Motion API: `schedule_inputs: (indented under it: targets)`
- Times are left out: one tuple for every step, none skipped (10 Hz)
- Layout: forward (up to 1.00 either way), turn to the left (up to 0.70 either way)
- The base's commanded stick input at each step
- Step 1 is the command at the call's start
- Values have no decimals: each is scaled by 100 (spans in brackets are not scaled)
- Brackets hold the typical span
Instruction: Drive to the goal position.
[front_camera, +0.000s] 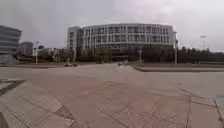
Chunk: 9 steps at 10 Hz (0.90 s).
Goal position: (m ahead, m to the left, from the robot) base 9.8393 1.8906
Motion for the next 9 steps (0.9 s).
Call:
schedule_inputs:
  targets:
    - [100, 5]
    - [100, 36]
    - [100, 8]
    - [100, 0]
    - [100, 24]
    - [100, 27]
    - [100, 0]
    - [100, 0]
    - [100, 2]
